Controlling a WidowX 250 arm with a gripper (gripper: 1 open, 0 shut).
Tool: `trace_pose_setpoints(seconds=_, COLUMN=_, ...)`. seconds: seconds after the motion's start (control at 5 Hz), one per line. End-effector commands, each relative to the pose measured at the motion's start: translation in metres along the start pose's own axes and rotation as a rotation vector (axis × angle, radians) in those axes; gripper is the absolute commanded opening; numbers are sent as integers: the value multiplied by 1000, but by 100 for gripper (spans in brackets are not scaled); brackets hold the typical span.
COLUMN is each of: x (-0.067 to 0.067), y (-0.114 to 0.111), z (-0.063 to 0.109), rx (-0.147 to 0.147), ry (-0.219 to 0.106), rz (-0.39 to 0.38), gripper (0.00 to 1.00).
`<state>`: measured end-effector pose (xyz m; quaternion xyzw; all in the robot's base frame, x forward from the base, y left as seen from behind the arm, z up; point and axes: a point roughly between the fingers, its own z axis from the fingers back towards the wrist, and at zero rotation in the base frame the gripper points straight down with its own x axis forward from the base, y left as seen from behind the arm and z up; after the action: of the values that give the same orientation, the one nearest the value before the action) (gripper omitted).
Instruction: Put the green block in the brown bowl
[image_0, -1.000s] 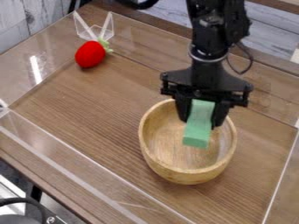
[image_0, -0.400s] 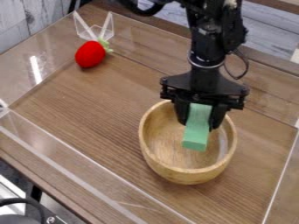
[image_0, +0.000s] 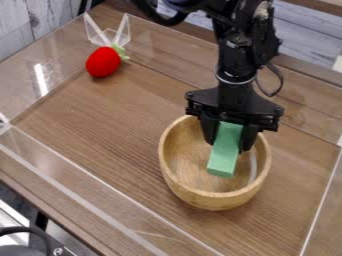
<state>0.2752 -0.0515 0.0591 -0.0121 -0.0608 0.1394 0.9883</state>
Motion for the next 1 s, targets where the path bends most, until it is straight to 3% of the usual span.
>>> trace_pose_setpoints(seconds=0.0, x=3, y=10, z=7, rx=-16, ry=-11, rz=-22, gripper=100)
trace_pose_setpoints(seconds=0.4, x=20, y=1, z=25, rx=-65, ry=-21, rz=-150, gripper=100)
trace_pose_setpoints(seconds=0.8, x=40, y=43, z=77, rx=-99, ry=-76, rz=-209, gripper=100)
